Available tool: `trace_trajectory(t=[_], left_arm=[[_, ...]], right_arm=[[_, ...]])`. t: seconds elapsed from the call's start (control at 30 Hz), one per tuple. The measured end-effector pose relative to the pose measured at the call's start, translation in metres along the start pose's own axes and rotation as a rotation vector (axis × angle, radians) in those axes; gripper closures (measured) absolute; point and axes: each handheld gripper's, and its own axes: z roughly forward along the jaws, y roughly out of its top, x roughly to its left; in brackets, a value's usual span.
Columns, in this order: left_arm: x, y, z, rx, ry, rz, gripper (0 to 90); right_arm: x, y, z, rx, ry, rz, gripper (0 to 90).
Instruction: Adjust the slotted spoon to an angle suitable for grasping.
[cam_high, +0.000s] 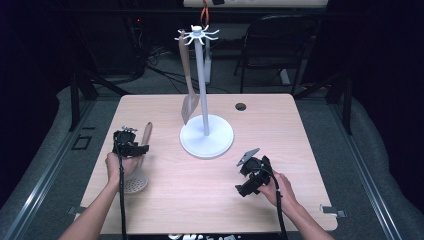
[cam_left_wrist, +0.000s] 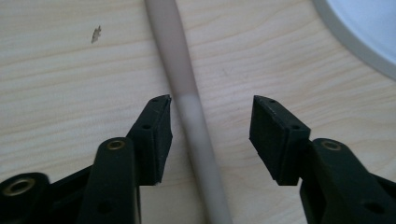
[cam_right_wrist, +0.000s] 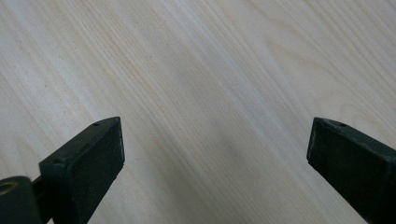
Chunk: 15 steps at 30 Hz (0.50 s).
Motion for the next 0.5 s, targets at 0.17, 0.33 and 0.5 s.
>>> trace_trajectory(t=[0.17,0.33,0.5], left_arm=[[0.0018,-0.0015,0.0061,0.052,-0.007,0.014,58.5],[0.0020,-0.0033,0.0101,0.076,0.015,0.034,69.3],[0.0016,-0.0023,0.0098,0.083,0.021,0.060,69.9]], right_arm=[[0.0002,-0.0006,0.0011,-0.011,0.005,0.012,3.7],[0.0003,-0.0001,0.0002,-0.002,0.000,-0.003,4.1],[0.0003,-0.0003,0.0001,0.000,0.002,0.000,4.2]])
